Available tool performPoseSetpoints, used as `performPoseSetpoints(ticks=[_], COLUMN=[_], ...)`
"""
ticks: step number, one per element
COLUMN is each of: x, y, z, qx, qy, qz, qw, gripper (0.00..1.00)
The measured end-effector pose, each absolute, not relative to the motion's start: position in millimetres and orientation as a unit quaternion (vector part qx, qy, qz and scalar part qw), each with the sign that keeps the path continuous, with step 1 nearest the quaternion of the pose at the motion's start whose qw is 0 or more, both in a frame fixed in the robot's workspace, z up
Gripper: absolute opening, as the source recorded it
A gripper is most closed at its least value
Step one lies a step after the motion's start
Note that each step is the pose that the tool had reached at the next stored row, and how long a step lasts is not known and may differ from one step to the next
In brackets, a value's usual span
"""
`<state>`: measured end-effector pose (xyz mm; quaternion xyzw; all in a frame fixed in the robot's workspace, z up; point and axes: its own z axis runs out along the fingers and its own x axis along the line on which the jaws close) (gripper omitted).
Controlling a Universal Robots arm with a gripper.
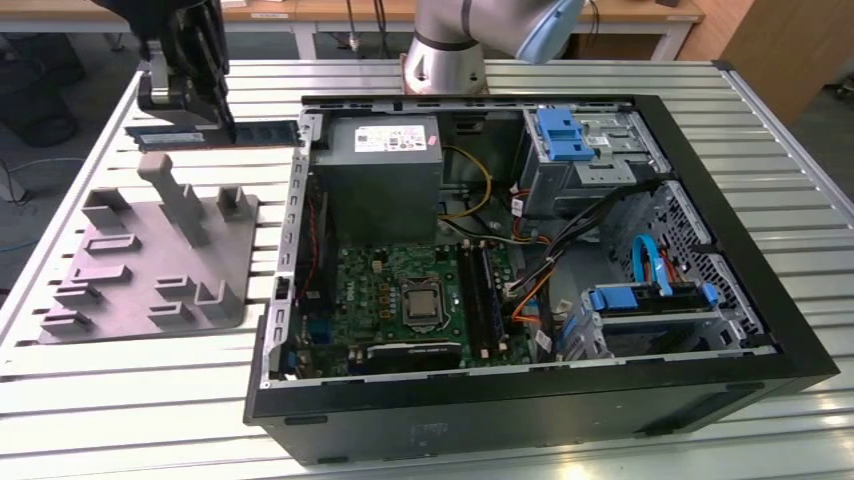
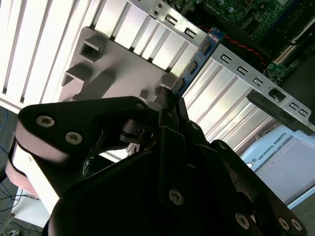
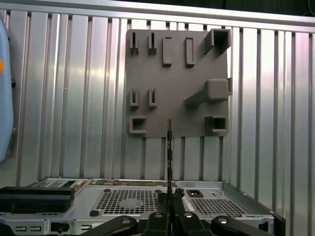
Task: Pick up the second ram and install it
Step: 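Pick up the second ram and move it above second insertion slot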
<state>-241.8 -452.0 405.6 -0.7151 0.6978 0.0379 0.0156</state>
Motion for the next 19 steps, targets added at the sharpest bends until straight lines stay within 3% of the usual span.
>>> performPoseSetpoints(ticks=[19], x=[-210.8], y=[-452.0], z=[403.8], qx=[-0.715], qy=[0.698], qz=[0.039], qw=[0.015], gripper=[0.14])
